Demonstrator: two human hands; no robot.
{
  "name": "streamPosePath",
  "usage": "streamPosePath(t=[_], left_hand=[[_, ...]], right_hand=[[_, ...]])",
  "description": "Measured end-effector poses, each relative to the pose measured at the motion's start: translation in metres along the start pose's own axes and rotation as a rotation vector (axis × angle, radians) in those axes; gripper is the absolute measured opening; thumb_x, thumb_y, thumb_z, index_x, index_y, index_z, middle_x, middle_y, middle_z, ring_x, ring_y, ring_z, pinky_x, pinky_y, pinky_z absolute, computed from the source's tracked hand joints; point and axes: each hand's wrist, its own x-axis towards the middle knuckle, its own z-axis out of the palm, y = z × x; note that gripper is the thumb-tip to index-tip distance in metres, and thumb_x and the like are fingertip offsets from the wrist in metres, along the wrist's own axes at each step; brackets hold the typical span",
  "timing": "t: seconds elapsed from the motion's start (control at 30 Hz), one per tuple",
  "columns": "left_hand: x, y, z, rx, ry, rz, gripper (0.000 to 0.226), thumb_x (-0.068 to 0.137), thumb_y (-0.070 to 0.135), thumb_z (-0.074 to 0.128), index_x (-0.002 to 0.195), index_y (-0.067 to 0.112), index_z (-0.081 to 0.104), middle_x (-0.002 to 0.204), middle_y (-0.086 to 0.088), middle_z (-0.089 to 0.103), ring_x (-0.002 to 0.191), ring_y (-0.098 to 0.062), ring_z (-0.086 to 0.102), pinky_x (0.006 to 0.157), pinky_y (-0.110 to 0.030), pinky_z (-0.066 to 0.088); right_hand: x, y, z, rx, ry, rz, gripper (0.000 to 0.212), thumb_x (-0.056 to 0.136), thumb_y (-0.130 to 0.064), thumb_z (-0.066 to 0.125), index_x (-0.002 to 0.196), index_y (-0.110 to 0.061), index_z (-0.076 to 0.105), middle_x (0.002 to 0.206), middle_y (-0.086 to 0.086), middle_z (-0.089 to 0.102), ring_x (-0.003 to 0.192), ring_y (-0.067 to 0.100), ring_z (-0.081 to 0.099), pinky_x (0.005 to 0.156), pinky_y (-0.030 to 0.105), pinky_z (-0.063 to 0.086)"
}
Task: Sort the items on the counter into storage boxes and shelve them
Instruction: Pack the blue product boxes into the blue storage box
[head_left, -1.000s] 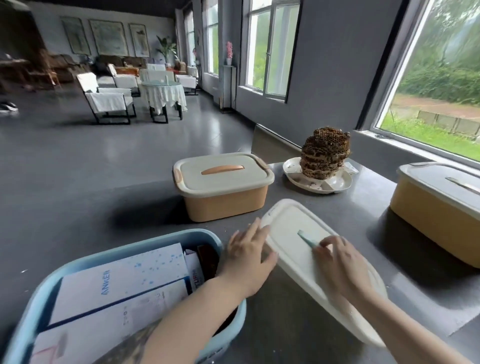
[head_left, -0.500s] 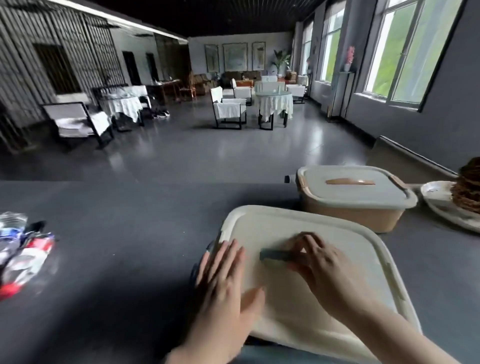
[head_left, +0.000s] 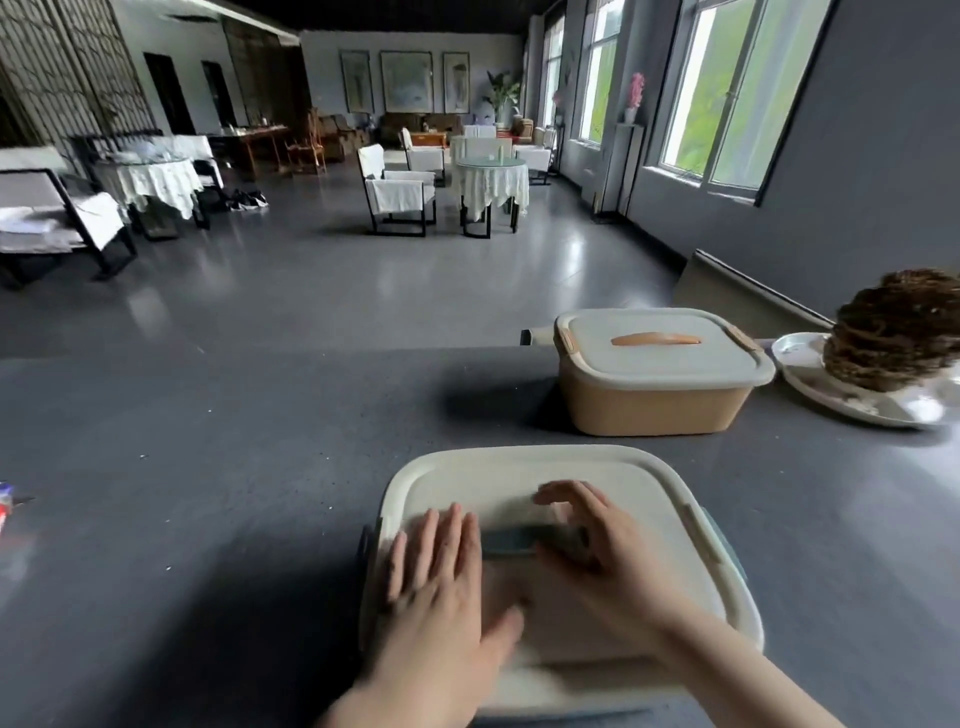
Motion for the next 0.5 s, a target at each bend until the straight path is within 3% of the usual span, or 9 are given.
streamPosePath(t=[0.07,0.17,0.23,0.3,0.37,0.43,0.5], left_hand=[[0.017,0.017,0.001,-0.002,0.018,0.081,0.077,0.079,0.062,0.036,0.136,0.012,0.052,0.145,-0.011,0.045,0.132,-0.029,0.044,0.109,-0.039,0.006],[0.037,0.049,0.0,-0.027,-0.063,0.241,0.073,0.083,0.064,0.028,0.143,0.025,0.041,0.154,-0.004,0.031,0.142,-0.026,0.028,0.11,-0.041,0.007],[0.046,0.06,0.011,-0.093,-0.045,0.342,0.071,0.088,0.065,0.024,0.151,0.032,0.02,0.161,0.003,0.008,0.148,-0.019,0.002,0.113,-0.042,-0.008],[0.052,0.063,0.029,-0.176,-0.081,0.347,0.071,0.089,0.067,0.02,0.15,0.038,-0.001,0.159,0.011,-0.015,0.144,-0.012,-0.023,0.111,-0.043,-0.022],[0.055,0.063,0.034,-0.178,-0.067,0.328,0.072,0.086,0.07,0.015,0.149,0.041,-0.006,0.157,0.015,-0.02,0.142,-0.01,-0.026,0.11,-0.043,-0.024],[0.056,0.062,0.037,-0.175,-0.055,0.32,0.077,0.078,0.073,0.003,0.148,0.043,-0.007,0.157,0.017,-0.02,0.142,-0.009,-0.026,0.107,-0.041,-0.026],[0.055,0.062,0.037,-0.164,-0.041,0.327,0.083,0.069,0.074,-0.006,0.147,0.044,-0.008,0.156,0.017,-0.02,0.142,-0.009,-0.025,0.105,-0.04,-0.028]], right_hand=[[-0.009,0.009,-0.013,-0.065,0.173,0.091,0.031,0.079,-0.018,0.073,0.107,-0.026,0.062,0.119,-0.016,0.057,0.111,0.003,0.052,0.09,0.018,0.04],[-0.028,0.037,-0.038,-0.219,0.378,0.273,0.039,0.077,-0.021,0.078,0.112,-0.023,0.061,0.126,-0.008,0.054,0.123,0.012,0.043,0.097,0.021,0.032],[-0.037,0.052,-0.046,-0.158,0.327,0.527,0.061,0.077,-0.035,0.077,0.129,-0.02,0.052,0.134,-0.002,0.05,0.13,0.015,0.036,0.103,0.024,0.029],[-0.042,0.059,-0.044,0.112,0.252,0.777,0.078,0.075,-0.047,0.076,0.14,-0.022,0.04,0.138,-0.001,0.048,0.129,0.016,0.042,0.102,0.028,0.034],[-0.041,0.062,-0.041,0.242,0.24,0.847,0.074,0.073,-0.05,0.076,0.136,-0.025,0.046,0.129,-0.003,0.058,0.116,0.015,0.054,0.094,0.028,0.042],[-0.041,0.065,-0.04,0.249,0.276,0.8,0.056,0.072,-0.048,0.078,0.121,-0.029,0.06,0.108,-0.01,0.068,0.101,0.008,0.062,0.09,0.029,0.049],[-0.043,0.064,-0.041,0.219,0.331,0.729,0.044,0.069,-0.045,0.081,0.109,-0.032,0.066,0.097,-0.018,0.07,0.093,-0.007,0.062,0.082,0.016,0.05]])
